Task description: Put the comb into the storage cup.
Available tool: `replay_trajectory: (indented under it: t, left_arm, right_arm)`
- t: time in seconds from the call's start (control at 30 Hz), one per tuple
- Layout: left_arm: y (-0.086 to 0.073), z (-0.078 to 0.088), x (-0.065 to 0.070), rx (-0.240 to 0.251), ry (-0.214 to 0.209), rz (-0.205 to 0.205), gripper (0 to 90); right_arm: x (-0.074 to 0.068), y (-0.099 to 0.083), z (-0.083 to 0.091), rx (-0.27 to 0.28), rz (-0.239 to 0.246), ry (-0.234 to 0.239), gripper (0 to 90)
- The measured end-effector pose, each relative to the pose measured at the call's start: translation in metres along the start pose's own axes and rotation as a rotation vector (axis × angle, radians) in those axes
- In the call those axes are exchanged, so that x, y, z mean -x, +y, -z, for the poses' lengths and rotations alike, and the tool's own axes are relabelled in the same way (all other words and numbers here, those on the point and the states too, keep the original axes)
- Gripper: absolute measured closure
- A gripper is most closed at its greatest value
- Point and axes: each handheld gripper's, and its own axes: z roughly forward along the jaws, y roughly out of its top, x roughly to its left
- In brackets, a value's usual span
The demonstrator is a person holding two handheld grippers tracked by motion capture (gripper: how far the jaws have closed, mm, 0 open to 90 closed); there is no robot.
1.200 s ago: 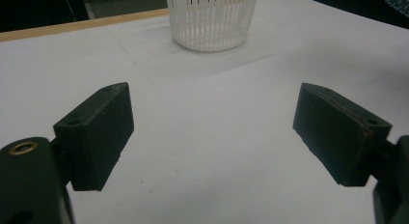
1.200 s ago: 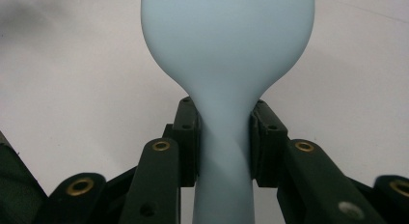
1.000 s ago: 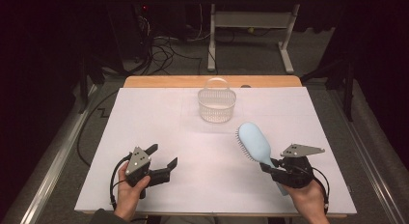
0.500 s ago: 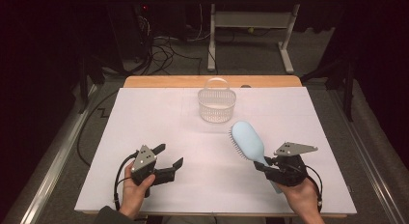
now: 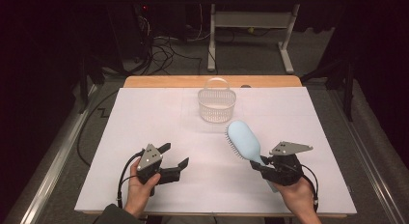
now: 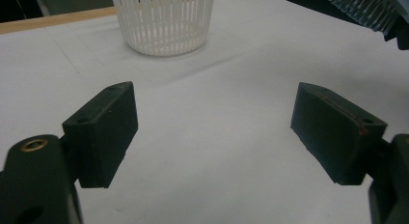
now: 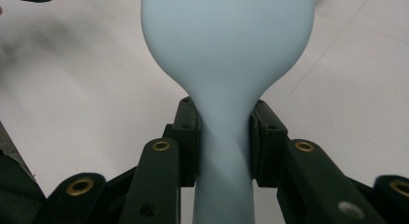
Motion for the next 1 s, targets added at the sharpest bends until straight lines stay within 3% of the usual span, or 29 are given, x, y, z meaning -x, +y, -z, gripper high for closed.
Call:
replay_trajectory:
  t: [0.47,0.73,0.83,1.0]
  left_arm:
    - [0.004,-0.007,0.006,-0.011,-0.020,0.002,16.9]
    - [0.007,-0.009,0.010,-0.002,-0.059,0.019,16.4]
    - [0.008,-0.012,0.011,-0.012,-0.042,0.006,18.8]
    - [0.008,-0.014,0.012,-0.015,-0.068,0.004,18.5]
  right_arm:
    - [-0.012,0.007,-0.012,-0.013,0.036,0.014,70.4]
    - [-0.019,0.012,-0.018,-0.012,0.059,0.034,70.4]
    - [-0.023,0.013,-0.022,-0.020,0.074,0.039,70.4]
    - [-0.026,0.016,-0.026,-0.022,0.079,0.042,70.4]
